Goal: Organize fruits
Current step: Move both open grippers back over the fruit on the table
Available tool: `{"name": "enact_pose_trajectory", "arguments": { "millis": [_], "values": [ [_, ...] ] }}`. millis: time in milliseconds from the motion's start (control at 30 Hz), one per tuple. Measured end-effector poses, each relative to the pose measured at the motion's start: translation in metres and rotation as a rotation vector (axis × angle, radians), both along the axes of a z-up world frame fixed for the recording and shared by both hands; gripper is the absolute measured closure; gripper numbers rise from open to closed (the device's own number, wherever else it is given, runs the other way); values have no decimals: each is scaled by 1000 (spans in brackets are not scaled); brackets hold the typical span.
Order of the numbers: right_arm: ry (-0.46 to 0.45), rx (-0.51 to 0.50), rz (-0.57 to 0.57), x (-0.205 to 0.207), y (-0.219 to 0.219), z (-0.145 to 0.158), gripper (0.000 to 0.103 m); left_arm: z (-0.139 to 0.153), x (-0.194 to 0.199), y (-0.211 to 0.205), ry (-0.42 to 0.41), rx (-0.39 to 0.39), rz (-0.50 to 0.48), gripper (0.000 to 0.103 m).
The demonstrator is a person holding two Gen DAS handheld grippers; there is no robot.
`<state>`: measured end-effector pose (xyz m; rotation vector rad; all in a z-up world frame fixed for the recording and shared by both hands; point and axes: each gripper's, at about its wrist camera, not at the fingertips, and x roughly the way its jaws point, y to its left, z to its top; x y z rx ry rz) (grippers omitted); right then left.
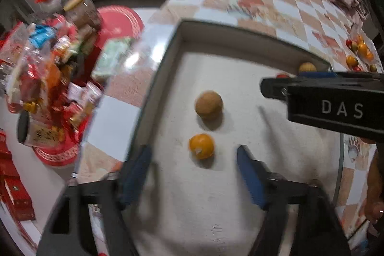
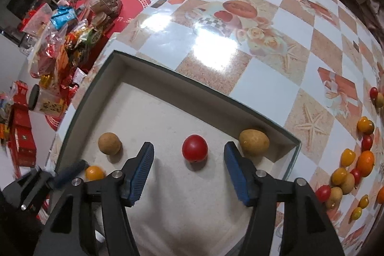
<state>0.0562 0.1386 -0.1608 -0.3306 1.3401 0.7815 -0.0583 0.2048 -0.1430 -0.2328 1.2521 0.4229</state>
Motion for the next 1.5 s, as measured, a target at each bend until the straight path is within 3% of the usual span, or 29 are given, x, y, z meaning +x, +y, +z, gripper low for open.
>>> {"name": "enact_pose_trajectory", "arguments": {
  "millis": [133,233,467,600,900,1267,1500],
  "values": [
    [9,22,-15,2,-5,6,37,-2,2,-3,27,-14,-21,27],
    [25,45,-39,4,-12,14,23,0,2,-3,32,-23,-18,27],
    [-61,64,-72,1,-33,48,20,10,6,-10,59,-16,-22,27],
    [-53,73,-117,4,-59,57,20,16,11,-18,62,-10,-45,27],
    [-32,54,-246,9,-126,56,20,28,31,-55,58,3,-142,27],
    [-10,6,-418,7,-222,46,20,55,68,-124,-8,-15,-298,27],
    [4,-35,-528,4,-282,36,20,52,89,-170,-15,-42,-381,27]
  ]
}}
